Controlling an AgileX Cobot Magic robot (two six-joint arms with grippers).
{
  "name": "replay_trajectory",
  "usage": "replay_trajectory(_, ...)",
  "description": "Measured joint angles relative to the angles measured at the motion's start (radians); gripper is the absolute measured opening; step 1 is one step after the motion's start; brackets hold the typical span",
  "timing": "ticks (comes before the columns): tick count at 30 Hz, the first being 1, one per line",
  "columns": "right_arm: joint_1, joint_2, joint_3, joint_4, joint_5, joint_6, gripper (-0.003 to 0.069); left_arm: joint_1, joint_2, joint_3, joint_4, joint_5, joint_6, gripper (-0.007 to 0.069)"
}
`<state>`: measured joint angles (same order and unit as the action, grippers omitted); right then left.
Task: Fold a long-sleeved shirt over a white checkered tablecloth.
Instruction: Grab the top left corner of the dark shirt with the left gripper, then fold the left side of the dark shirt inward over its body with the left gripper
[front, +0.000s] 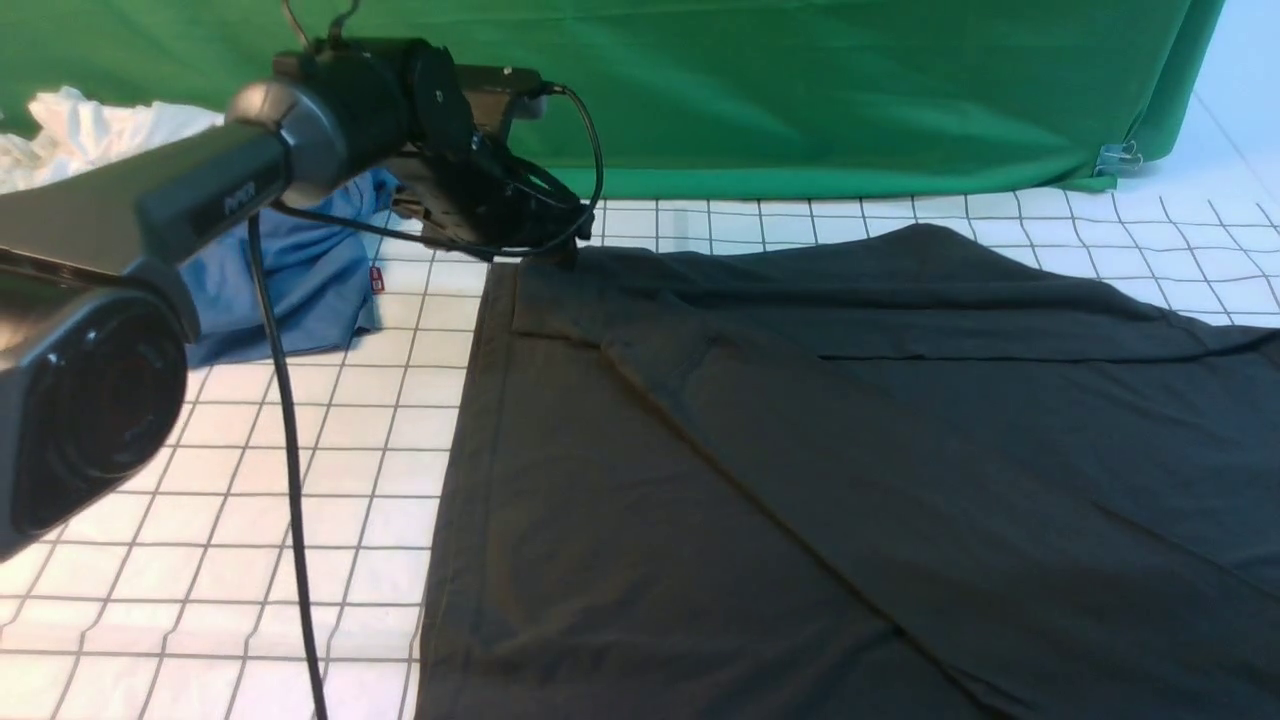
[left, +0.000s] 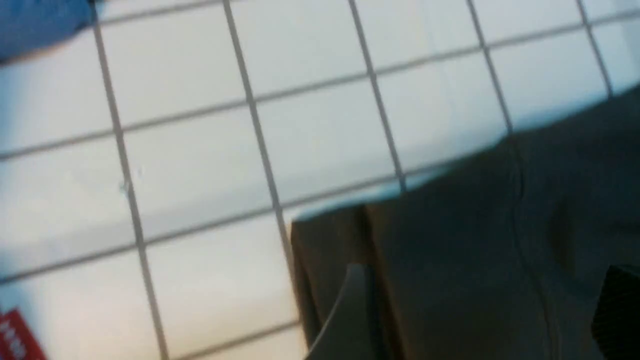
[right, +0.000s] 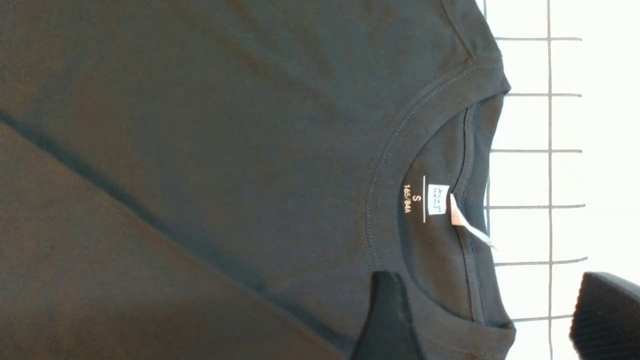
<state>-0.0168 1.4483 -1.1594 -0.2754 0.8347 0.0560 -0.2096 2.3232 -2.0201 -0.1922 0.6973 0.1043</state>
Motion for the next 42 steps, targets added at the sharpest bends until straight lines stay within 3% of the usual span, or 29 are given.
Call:
replay_trajectory(6, 0.001, 0.000, 0.000, -0.003, 0.000, 0.000, 0.0498, 0.000, 0.032, 0.000, -0.021, -0.036, -0.009, 0.0505)
replay_trajectory(12, 0.002, 0.000, 0.000, -0.006, 0.000, 0.000, 0.0498, 0.000, 0.069, 0.000, -0.037, -0.035, -0.021, 0.0405)
replay_trajectory(15, 0.002, 0.000, 0.000, -0.006, 0.000, 0.000, 0.0498, 0.000, 0.069, 0.000, -0.039, -0.039, -0.021, 0.0328)
replay_trajectory(22, 0.002, 0.000, 0.000, -0.007, 0.000, 0.000, 0.0498, 0.000, 0.069, 0.000, -0.043, -0.043, -0.005, 0.0059)
replay_trajectory(25, 0.002, 0.000, 0.000, -0.007, 0.000, -0.001, 0.0498, 0.000, 0.061, 0.000, -0.055, -0.043, 0.022, -0.0013)
replay_trajectory(36, 0.002, 0.000, 0.000, -0.007, -0.023, -0.036, 0.0498, -0.012, -0.022, -0.152, -0.136, 0.089, 0.092, -0.0032)
replay_trajectory(42, 0.003, 0.003, 0.000, -0.007, -0.123, -0.152, 0.0498, -0.012, -0.032, -0.282, -0.205, 0.211, 0.107, -0.0032)
